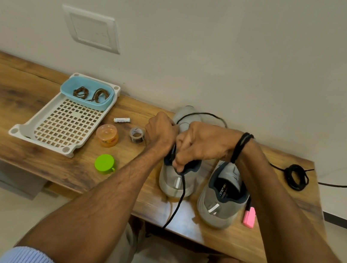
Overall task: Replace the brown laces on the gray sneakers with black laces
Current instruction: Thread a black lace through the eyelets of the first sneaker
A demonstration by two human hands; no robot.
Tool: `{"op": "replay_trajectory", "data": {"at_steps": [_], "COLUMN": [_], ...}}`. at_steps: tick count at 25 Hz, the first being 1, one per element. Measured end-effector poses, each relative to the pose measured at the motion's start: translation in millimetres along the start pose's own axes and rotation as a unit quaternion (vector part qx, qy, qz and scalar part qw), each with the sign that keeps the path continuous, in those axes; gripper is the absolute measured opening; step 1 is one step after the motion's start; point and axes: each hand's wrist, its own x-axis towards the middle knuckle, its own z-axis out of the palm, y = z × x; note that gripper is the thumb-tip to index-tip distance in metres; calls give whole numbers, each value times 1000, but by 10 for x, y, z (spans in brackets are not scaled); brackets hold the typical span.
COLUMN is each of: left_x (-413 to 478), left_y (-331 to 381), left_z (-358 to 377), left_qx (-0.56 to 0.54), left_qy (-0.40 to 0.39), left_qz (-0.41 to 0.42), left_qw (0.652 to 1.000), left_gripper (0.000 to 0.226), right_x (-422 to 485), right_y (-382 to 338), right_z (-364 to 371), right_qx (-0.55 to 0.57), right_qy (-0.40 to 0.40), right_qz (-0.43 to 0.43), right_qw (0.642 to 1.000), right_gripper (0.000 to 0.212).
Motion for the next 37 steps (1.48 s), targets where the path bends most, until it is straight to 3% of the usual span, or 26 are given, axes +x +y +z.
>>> {"op": "replay_trajectory", "data": {"at_steps": [3, 6, 8, 9, 12, 18, 22, 25, 27, 30, 32, 35, 37], "left_x": [24, 36, 50, 53, 64, 102, 66, 60, 63, 54, 54, 69, 72], "left_y": [-18, -6, 7, 17, 26, -19, -13, -2, -2, -7, -9, -3, 9], "left_z": [-7, -25, -28, -35, -45, 4, 67, 52, 33, 48, 60, 44, 35], "left_qx": [-5, -17, -18, -14, -10, 3, 17, 17, 9, 0, -1, -5, -5], "left_qy": [-6, -18, -22, -24, -33, -30, -4, 11, 10, -1, 1, -7, -12], "left_qz": [1, -13, -17, -18, -24, -22, -10, -13, -11, -9, -14, -19, -23], "left_qw": [1000, 1000, 999, 999, 999, 999, 1000, 1000, 1000, 1000, 1000, 1000, 1000], "left_gripper": [12, 10, 9, 9, 10, 17, 13, 15, 18, 22, 25, 24, 22], "right_x": [-86, 51, 227, 312, 560, 645, 520, 223, 25, -155, -99, 236, 433], "right_y": [38, 210, 286, 298, 319, 215, 94, -110, -223, -212, -80, 172, 215], "right_z": [-73, -198, -186, -144, 83, 273, 147, 47, 53, 49, -22, -61, 62], "right_qx": [1, -67, -89, -89, -108, -250, -179, -178, -104, 17, 57, -43, -99], "right_qy": [-45, 85, 224, 258, 260, 322, 262, 112, -18, -134, -59, 232, 291], "right_qz": [42, 128, 166, 173, 186, 177, 211, 174, 132, 140, 157, 184, 186], "right_qw": [998, 986, 956, 946, 941, 896, 924, 962, 986, 981, 984, 954, 933], "right_gripper": [27, 49, 38, 32, 24, 10, 38, 32, 21, 24, 28, 28, 23]}}
